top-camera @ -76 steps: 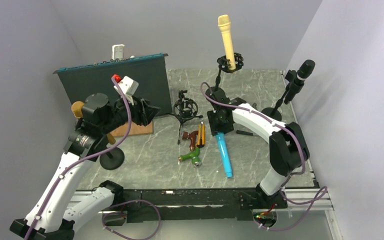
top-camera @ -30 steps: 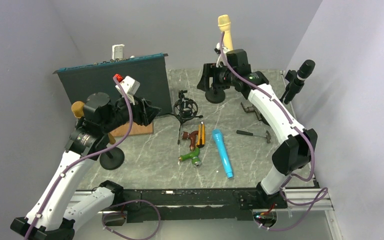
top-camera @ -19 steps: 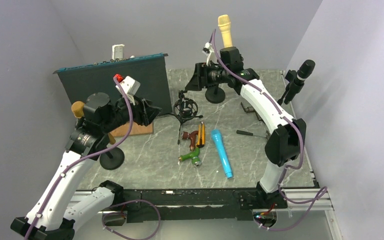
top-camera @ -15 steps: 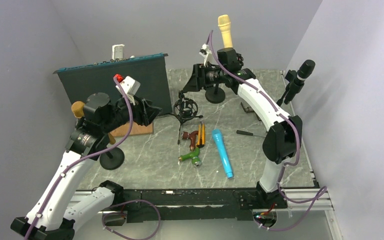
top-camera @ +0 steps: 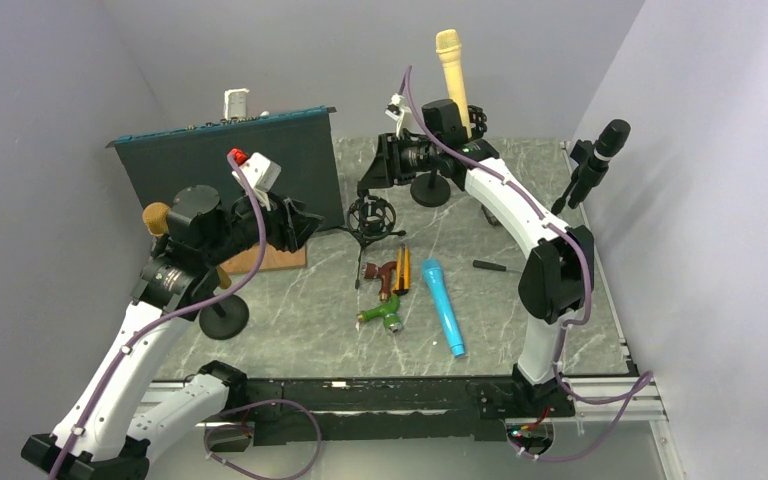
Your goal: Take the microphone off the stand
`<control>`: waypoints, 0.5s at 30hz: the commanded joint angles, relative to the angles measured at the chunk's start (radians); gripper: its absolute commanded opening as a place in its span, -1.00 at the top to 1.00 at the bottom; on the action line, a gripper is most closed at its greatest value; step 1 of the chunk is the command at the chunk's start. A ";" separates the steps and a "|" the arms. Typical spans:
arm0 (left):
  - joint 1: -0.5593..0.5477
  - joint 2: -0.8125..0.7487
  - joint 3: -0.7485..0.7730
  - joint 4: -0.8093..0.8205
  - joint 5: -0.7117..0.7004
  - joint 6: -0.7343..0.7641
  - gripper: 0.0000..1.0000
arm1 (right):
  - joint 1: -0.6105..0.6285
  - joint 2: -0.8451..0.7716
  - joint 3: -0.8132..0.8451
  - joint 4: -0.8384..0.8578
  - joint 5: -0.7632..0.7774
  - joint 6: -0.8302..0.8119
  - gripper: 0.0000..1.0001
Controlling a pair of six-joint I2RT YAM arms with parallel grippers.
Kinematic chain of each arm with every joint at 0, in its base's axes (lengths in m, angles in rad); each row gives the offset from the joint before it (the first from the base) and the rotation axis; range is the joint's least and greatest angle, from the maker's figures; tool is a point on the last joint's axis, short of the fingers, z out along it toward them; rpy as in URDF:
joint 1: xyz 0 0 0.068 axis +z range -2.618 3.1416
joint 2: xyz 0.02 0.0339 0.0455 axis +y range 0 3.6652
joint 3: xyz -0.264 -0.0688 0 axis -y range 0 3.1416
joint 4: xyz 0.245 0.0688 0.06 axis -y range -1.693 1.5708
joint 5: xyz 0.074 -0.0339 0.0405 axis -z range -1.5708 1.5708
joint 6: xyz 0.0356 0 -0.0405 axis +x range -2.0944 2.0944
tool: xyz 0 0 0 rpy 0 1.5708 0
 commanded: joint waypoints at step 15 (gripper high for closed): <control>-0.004 0.015 -0.003 0.047 0.029 -0.009 -0.17 | 0.012 0.057 -0.168 0.065 0.168 -0.044 0.29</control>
